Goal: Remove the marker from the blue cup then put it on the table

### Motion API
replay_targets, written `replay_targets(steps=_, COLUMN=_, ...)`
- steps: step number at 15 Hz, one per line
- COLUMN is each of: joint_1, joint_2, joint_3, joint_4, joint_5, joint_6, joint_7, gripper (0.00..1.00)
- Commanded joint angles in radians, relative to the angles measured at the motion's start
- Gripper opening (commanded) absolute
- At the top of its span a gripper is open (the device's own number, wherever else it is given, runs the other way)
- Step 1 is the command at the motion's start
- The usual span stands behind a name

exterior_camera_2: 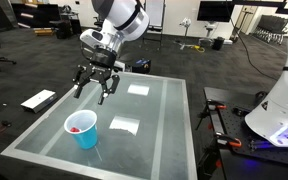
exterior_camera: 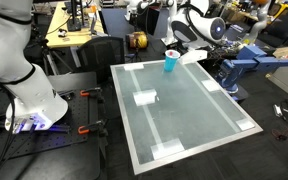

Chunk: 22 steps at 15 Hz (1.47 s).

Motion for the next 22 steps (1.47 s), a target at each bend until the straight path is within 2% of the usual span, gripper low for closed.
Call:
replay_targets(steps=1, joint_1=0.013, joint_2=0.023, joint_3=0.011, joint_4=0.033, joint_5=-0.026, joint_6=0.057, joint_7=0.020, gripper=0.77)
replay_targets(steps=2, joint_1=0.015, joint_2=0.027, joint_3=0.012, joint_4=0.036, joint_5=-0.032, joint_6=0.069, joint_7=0.021, gripper=0.73)
replay_targets(steps=7, joint_1=0.023, joint_2=0.043, joint_3=0.022, joint_4=0.045, joint_5=-0.063, joint_6=0.115, joint_7=0.028, gripper=0.72)
replay_targets(steps=10, joint_1=0.023, joint_2=0.054, joint_3=0.031, joint_4=0.055, joint_5=-0.086, joint_6=0.129, joint_7=0.033, gripper=0.66)
replay_targets(steps=22, joint_1=0.020, joint_2=0.088, joint_3=0.052, joint_4=0.083, joint_5=-0.135, joint_6=0.142, joint_7=0.049, gripper=0.54)
